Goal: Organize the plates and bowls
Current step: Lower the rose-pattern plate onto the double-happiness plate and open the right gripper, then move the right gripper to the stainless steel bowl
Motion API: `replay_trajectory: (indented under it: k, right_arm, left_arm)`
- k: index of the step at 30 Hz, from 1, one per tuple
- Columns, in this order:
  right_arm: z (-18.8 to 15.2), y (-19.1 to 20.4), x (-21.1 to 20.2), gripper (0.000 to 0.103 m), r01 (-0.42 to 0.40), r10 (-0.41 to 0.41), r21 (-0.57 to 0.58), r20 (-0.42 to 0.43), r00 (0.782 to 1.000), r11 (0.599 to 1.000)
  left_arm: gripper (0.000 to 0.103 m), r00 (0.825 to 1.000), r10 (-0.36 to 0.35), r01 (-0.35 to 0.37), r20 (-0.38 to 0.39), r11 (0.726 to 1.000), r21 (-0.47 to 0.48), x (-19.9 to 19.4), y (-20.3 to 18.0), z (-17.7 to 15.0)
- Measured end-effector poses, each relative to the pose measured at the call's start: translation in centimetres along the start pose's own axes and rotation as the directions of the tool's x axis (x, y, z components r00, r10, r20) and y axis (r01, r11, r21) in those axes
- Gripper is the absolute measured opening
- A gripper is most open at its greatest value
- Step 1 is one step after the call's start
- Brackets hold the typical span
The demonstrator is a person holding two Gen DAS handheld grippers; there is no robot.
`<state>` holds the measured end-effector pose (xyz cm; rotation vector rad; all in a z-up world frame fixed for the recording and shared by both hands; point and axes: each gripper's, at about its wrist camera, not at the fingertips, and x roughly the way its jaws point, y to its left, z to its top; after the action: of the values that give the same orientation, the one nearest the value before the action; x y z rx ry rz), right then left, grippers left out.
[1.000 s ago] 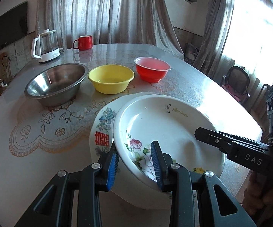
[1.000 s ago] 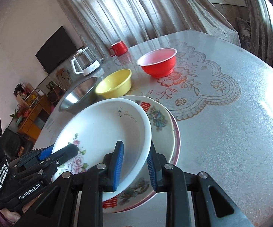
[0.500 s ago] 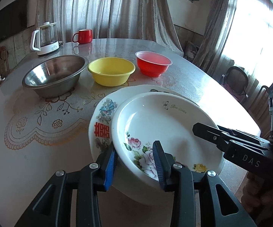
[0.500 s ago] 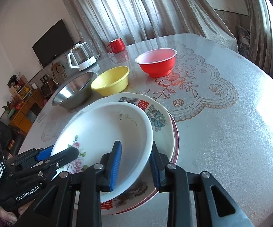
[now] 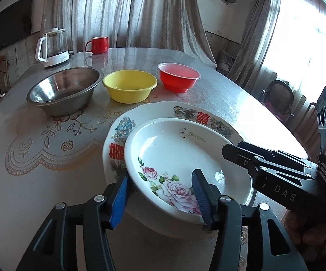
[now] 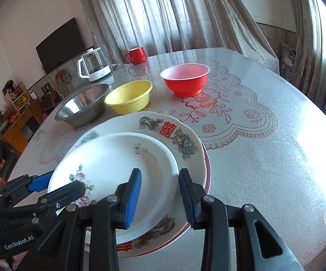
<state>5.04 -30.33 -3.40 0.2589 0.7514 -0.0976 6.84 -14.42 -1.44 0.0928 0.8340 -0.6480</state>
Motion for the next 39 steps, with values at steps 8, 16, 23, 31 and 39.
replay_trajectory:
  k: [8, 16, 23, 31, 39]
  right_arm:
    - [-0.1, 0.0, -0.1, 0.036, 0.004, -0.004, 0.004, 0.002, 1.000, 1.000]
    - [-0.1, 0.1, -0.3, 0.039, 0.015, -0.016, 0.002, 0.008, 1.000, 1.000]
    - [0.1, -0.1, -0.4, 0.039, 0.024, -0.024, 0.015, 0.011, 1.000, 1.000]
    - [0.9, 0.5, -0.4, 0.039, 0.023, -0.023, 0.004, 0.017, 1.000, 1.000]
    - [1.4, 2.3, 0.0, 0.039, -0.009, 0.009, -0.028, 0.003, 1.000, 1.000]
  left_arm:
    - [0.059, 0.999, -0.034, 0.034, 0.011, 0.999, -0.031, -0.9, 0.5, -0.2]
    - [0.059, 0.999, -0.039, 0.039, 0.023, 0.999, -0.024, -1.5, 0.3, 0.0]
    - [0.059, 0.999, 0.029, -0.026, 0.031, 0.994, -0.104, -2.2, 3.5, -0.3]
    - [0.059, 0.995, 0.097, -0.093, 0.012, 0.974, -0.206, -2.7, 7.3, -1.1]
    - [0.059, 0.989, 0.149, -0.143, 0.002, 0.953, -0.267, -3.3, 10.1, -2.0]
